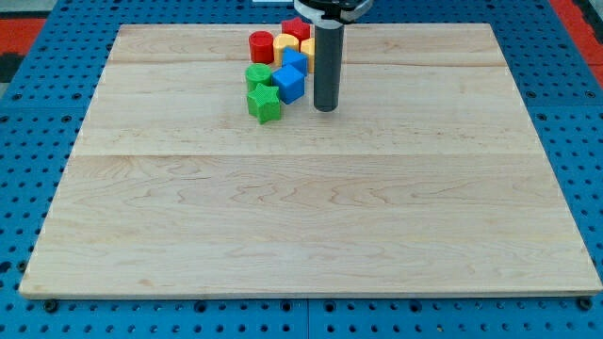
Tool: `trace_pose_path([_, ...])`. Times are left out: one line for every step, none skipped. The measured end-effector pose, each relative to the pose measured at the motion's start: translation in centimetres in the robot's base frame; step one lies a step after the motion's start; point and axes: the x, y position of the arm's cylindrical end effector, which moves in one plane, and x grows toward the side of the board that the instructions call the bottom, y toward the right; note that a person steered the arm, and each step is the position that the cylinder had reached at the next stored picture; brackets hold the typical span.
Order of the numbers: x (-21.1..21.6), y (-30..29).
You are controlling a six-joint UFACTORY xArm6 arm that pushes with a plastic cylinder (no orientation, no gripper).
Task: Make a diagonal line out of red blocks and the green circle
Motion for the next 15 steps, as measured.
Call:
trace_pose_path([0.0, 0.0])
trace_pose_path([0.5, 0.5])
trace_pose_path([-2.1, 4.4])
trace_pose_path([-9.7, 7.8])
trace_pose_path([-15.2, 3.9])
trace_pose_path([-16.0, -2.5])
trace_pose_path([-13.8, -6.5])
trace_pose_path([-11.7, -4.8])
trace_pose_path([-16.8, -3.7])
trace_pose_path([-17.0, -5.9])
trace_pose_path([-17.0, -15.3])
trace_pose_path([-15.6, -18.8])
trace_pose_path([-12.5, -13.5])
trace_pose_path([-16.9, -15.7])
trace_pose_path([-16.0, -10.9])
